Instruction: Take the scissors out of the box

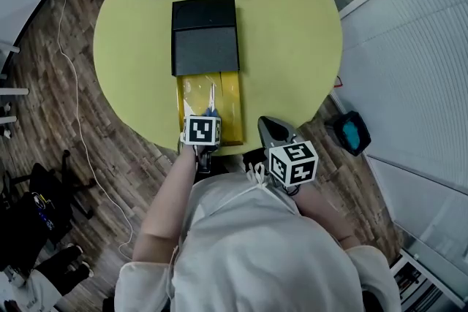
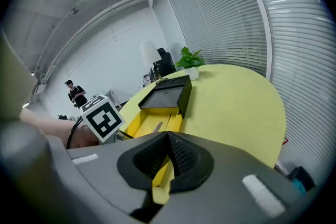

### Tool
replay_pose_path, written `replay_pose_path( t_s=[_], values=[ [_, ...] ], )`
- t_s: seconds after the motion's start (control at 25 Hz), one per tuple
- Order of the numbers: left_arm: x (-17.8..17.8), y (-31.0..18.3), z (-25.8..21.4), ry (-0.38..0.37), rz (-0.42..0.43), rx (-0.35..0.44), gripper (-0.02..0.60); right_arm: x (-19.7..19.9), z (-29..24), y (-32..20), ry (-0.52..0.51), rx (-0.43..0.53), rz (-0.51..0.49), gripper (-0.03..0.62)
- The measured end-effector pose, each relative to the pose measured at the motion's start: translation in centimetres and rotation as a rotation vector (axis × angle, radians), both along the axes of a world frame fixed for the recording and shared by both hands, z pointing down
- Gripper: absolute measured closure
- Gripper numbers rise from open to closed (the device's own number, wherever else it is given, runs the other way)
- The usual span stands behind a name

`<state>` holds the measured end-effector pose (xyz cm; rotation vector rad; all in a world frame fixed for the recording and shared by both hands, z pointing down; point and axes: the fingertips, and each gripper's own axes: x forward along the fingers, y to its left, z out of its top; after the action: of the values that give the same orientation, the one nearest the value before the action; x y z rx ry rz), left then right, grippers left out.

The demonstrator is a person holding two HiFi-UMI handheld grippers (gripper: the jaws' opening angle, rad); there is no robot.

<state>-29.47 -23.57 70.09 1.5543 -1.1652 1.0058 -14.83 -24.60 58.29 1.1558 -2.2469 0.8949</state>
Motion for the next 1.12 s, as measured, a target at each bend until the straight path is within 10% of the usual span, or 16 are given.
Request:
replay_pose_path(
  t_s=[0.32, 1.12],
  values=[
    [0.2, -0.3, 0.0, -0.098, 0.065, 0.063, 0.477, -0.5, -0.1, 0.0, -0.004, -0.001, 0.006, 0.595],
    [-1.8, -1.2, -7.8, -0.001, 0.109, 0.305, 0.488, -2.5, -2.1, -0.4, 0.0, 0.046, 0.019, 0.595]
  ],
)
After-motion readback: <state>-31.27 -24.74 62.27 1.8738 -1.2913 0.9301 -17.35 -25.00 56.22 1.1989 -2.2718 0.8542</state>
